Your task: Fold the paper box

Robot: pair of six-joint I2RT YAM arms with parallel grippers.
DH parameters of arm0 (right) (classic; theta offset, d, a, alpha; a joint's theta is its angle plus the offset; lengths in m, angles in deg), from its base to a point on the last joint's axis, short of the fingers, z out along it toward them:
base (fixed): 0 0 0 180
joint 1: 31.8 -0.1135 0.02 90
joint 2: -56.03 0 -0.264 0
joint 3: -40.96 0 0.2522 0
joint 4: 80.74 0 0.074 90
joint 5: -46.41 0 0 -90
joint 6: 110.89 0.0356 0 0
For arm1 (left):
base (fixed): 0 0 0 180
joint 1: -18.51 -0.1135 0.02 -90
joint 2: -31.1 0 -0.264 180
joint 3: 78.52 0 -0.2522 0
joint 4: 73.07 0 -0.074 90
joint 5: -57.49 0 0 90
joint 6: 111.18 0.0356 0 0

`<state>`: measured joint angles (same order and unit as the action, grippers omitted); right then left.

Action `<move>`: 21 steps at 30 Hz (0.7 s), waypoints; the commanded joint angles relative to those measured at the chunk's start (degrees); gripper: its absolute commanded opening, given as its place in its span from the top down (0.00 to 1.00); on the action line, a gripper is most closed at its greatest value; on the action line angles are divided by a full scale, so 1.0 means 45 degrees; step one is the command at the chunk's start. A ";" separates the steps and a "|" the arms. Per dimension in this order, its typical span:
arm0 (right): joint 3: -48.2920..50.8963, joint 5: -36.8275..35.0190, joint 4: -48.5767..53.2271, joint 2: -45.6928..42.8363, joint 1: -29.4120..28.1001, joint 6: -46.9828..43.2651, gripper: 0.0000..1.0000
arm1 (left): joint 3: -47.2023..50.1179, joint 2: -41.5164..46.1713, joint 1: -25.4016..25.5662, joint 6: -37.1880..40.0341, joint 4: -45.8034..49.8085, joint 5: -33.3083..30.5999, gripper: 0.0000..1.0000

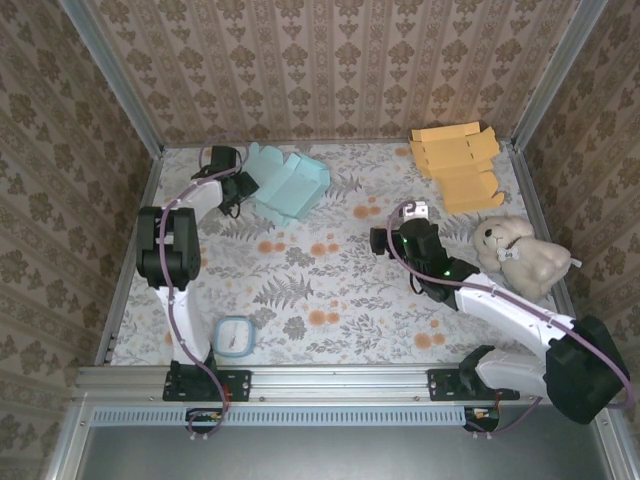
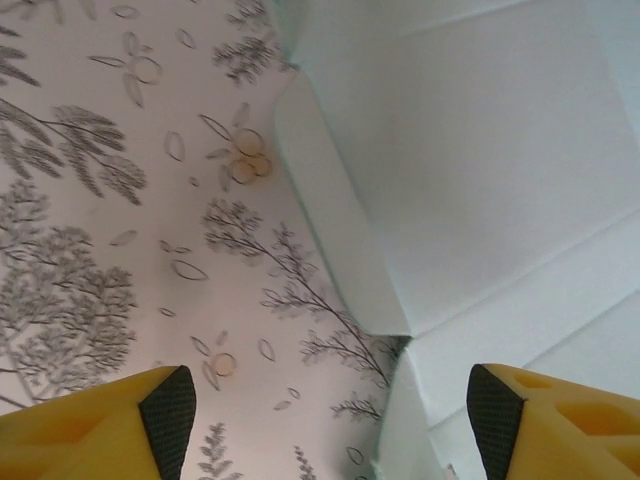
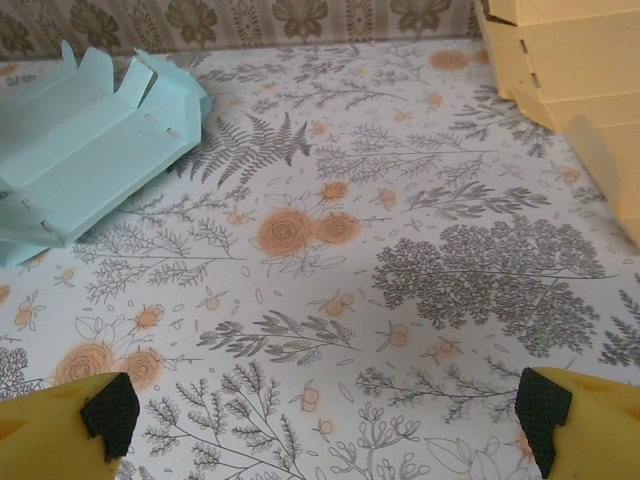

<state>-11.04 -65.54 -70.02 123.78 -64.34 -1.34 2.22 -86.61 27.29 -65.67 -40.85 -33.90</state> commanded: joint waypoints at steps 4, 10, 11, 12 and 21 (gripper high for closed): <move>-0.0624 0.0703 -0.0715 0.1260 -0.0114 0.0240 0.00 | 0.0172 -0.0053 0.0824 0.0801 -0.0258 0.0034 0.25; -0.1170 0.1274 -0.0702 0.2551 -0.0114 0.0433 0.00 | 0.0265 -0.0374 0.1552 0.0893 -0.0132 0.0255 0.26; -0.1220 0.1315 -0.0853 0.2563 -0.0114 0.0433 0.00 | 0.0518 -0.0266 0.1700 0.0841 -0.0259 0.0250 0.26; -0.1296 0.1344 -0.1040 0.3058 -0.0095 0.0432 0.00 | 0.0798 -0.0136 0.1852 0.0769 -0.0498 0.0302 0.26; -0.3898 0.3323 -0.2213 0.6530 0.0290 0.1863 0.09 | 0.2614 0.0954 0.3059 0.0228 -0.1734 0.0139 0.27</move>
<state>-24.51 -55.29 -76.36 148.98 -63.66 3.29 11.91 -84.91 39.20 -63.64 -48.37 -34.08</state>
